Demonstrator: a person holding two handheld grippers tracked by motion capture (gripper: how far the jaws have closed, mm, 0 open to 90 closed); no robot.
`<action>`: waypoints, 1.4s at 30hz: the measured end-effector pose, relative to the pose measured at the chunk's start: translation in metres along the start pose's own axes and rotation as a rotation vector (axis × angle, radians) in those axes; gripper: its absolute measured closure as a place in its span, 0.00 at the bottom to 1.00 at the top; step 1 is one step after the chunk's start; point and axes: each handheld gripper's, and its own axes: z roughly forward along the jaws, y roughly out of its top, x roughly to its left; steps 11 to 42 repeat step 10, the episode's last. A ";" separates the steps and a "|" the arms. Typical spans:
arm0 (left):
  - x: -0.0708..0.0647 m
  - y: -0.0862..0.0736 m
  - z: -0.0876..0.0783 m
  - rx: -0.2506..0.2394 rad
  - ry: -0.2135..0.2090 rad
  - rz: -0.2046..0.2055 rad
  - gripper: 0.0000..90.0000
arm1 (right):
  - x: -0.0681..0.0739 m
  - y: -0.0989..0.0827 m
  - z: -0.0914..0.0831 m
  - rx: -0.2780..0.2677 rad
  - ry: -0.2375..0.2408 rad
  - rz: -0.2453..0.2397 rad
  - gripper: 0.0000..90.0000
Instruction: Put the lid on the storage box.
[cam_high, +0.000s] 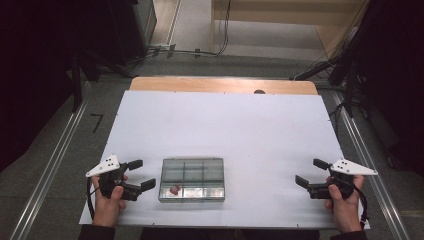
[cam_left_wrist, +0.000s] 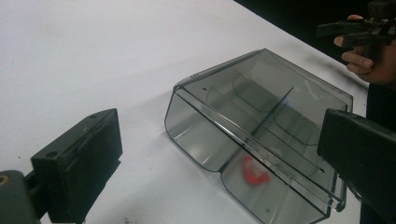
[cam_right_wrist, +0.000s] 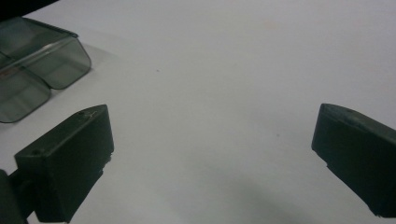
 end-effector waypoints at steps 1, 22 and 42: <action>0.001 0.000 0.000 0.000 -0.003 0.001 0.00 | -0.002 -0.001 0.000 -0.002 0.004 0.011 0.00; 0.002 -0.001 -0.001 -0.002 0.005 0.002 0.00 | -0.004 -0.004 0.000 -0.008 0.010 0.015 0.00; 0.002 -0.001 -0.001 -0.002 0.005 0.002 0.00 | -0.004 -0.004 0.000 -0.008 0.010 0.015 0.00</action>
